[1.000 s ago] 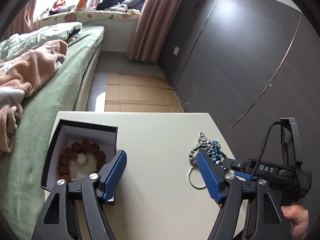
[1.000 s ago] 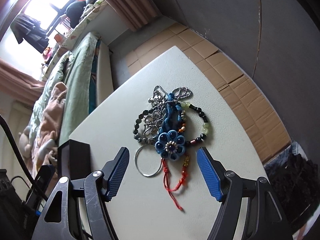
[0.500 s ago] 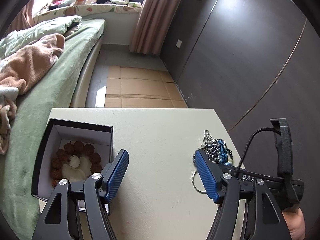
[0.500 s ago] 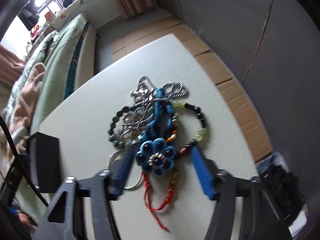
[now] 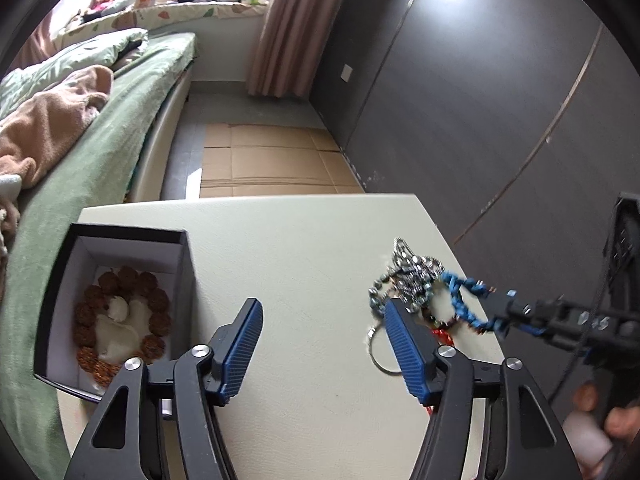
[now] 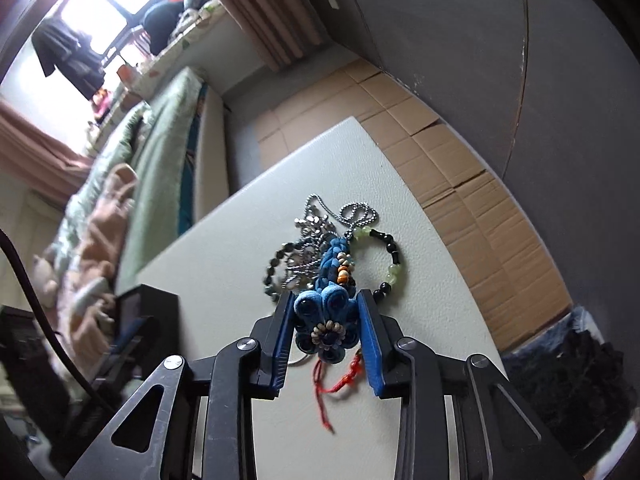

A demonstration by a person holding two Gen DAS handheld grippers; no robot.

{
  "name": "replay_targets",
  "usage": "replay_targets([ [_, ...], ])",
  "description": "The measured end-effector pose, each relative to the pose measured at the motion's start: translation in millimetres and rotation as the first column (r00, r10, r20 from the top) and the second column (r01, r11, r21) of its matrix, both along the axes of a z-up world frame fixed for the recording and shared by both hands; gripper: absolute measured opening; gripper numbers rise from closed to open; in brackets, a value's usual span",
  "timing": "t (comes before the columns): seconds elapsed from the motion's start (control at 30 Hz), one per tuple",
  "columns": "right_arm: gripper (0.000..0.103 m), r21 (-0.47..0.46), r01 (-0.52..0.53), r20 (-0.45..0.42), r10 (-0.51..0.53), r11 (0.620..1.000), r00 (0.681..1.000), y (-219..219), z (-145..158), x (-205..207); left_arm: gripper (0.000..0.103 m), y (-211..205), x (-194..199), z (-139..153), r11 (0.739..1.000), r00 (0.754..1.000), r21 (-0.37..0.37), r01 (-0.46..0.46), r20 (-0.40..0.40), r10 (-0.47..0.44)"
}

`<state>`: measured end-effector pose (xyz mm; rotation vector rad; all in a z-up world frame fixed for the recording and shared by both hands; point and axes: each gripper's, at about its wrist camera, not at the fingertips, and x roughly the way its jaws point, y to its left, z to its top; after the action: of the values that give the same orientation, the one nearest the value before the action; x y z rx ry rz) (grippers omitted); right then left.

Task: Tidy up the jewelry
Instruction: 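Lift the blue flower ornament with the right gripper while the left gripper grasps the red string bracelet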

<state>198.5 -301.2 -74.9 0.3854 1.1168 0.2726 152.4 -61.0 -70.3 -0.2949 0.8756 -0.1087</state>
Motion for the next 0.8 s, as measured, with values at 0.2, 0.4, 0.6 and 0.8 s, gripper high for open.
replay_targets([
  [0.2,0.032,0.058,0.026,0.032,-0.028,0.998,0.999,-15,14,-8,0.061,-32,-5,-6,0.997,0.997,0.014,0.077,-0.001,-0.077],
  [0.4,0.032,0.106,0.077,0.046,-0.082,0.991,0.996,-39,23,-16,0.054,-67,-8,-10,0.986,0.986,0.04,0.164,0.006,-0.164],
  [0.6,0.032,0.136,0.13,0.055,-0.139,0.982,0.989,-60,29,-22,0.045,-94,-4,-20,0.974,0.976,0.048,0.22,-0.01,-0.22],
  [0.8,0.032,0.173,0.153,0.059,-0.165,0.973,0.985,-75,32,-24,0.038,-119,-1,-31,0.959,0.962,0.071,0.274,-0.024,-0.273],
])
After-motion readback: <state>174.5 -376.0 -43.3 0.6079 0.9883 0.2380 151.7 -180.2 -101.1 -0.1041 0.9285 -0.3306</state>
